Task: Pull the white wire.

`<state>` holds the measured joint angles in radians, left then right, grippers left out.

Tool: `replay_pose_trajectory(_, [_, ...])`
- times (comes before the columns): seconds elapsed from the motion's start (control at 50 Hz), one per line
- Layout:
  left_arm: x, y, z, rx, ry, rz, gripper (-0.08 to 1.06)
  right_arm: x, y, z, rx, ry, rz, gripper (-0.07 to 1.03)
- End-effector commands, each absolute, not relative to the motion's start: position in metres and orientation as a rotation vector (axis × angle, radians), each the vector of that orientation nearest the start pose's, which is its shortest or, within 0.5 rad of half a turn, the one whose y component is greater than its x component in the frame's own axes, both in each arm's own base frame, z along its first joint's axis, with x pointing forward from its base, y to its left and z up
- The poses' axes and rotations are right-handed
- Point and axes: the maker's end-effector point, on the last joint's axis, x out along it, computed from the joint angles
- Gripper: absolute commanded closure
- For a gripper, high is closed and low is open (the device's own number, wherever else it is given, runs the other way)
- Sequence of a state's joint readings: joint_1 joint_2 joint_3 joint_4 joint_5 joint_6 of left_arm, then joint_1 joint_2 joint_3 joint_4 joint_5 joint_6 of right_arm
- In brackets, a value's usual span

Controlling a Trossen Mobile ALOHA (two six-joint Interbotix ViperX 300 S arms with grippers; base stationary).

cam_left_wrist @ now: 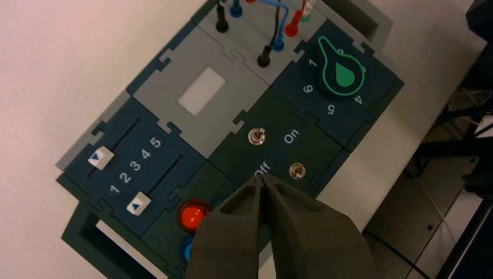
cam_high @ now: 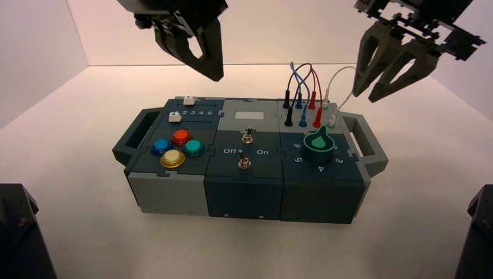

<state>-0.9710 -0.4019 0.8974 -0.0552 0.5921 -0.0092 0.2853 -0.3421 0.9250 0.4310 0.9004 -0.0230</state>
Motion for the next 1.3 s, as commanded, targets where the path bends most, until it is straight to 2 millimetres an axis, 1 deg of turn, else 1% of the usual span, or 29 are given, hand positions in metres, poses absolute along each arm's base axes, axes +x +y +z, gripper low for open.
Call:
replay_pose_trajectory(0.02, [0.158, -0.247, 0.132, 0.462, 1.025, -0.881, 1.01, 0.218, 0.131, 0.103, 0.222, 1.492, 0.344, 0.58])
replay_pose_trajectory(0.3, [0.157, -0.249, 0.122, 0.482, 1.076, -0.872, 1.01, 0.229, 0.134, 0.088, 0.214, 1.529, 0.329, 0.62])
replay_pose_trajectory(0.44, [0.157, -0.25, 0.123, 0.482, 1.076, -0.872, 1.01, 0.234, 0.135, 0.083, 0.209, 1.536, 0.325, 0.63])
replay_pose_trajectory(0.54, [0.157, -0.25, 0.123, 0.481, 1.074, -0.873, 1.01, 0.237, 0.136, 0.08, 0.208, 1.543, 0.322, 0.65])
replay_pose_trajectory(0.72, [0.157, -0.249, 0.123, 0.484, 1.077, -0.874, 1.01, 0.237, 0.136, 0.075, 0.207, 1.559, 0.316, 0.66])
replay_pose_trajectory(0.78, [0.157, -0.249, 0.123, 0.481, 1.078, -0.872, 1.01, 0.236, 0.136, 0.073, 0.206, 1.565, 0.314, 0.7])
replay_pose_trajectory(0.8, [0.157, -0.249, 0.123, 0.483, 1.077, -0.872, 1.01, 0.237, 0.136, 0.073, 0.206, 1.565, 0.313, 0.73])
replay_pose_trajectory(0.82, [0.157, -0.249, 0.123, 0.483, 1.077, -0.872, 1.01, 0.237, 0.136, 0.071, 0.203, 1.567, 0.312, 0.8])
replay_pose_trajectory(0.84, [0.157, -0.249, 0.123, 0.483, 1.077, -0.872, 1.01, 0.236, 0.135, 0.071, 0.203, 1.567, 0.311, 0.83])
replay_pose_trajectory(0.86, [0.157, -0.249, 0.123, 0.484, 1.078, -0.872, 1.01, 0.238, 0.135, 0.071, 0.204, 1.559, 0.309, 0.89])
replay_pose_trajectory(0.94, [0.156, -0.248, 0.122, 0.484, 1.08, -0.872, 1.01, 0.24, 0.135, 0.069, 0.205, 1.547, 0.305, 0.94])
replay_pose_trajectory(0.96, [0.156, -0.248, 0.122, 0.484, 1.08, -0.872, 1.01, 0.24, 0.135, 0.069, 0.204, 1.545, 0.304, 0.97])
replay_pose_trajectory(0.98, [0.156, -0.248, 0.122, 0.485, 1.081, -0.871, 1.01, 0.24, 0.134, 0.069, 0.205, 1.542, 0.303, 0.99])
replay_pose_trajectory(1.08, [0.156, -0.248, 0.122, 0.483, 1.081, -0.872, 1.01, 0.243, 0.135, 0.075, 0.204, 1.521, 0.31, 0.98])
replay_pose_trajectory(1.24, [0.156, -0.248, 0.122, 0.485, 1.081, -0.871, 1.01, 0.245, 0.137, 0.1, 0.214, 1.453, 0.337, 0.98])
replay_pose_trajectory(1.3, [0.156, -0.248, 0.123, 0.484, 1.08, -0.872, 1.01, 0.245, 0.138, 0.107, 0.214, 1.44, 0.345, 0.98])
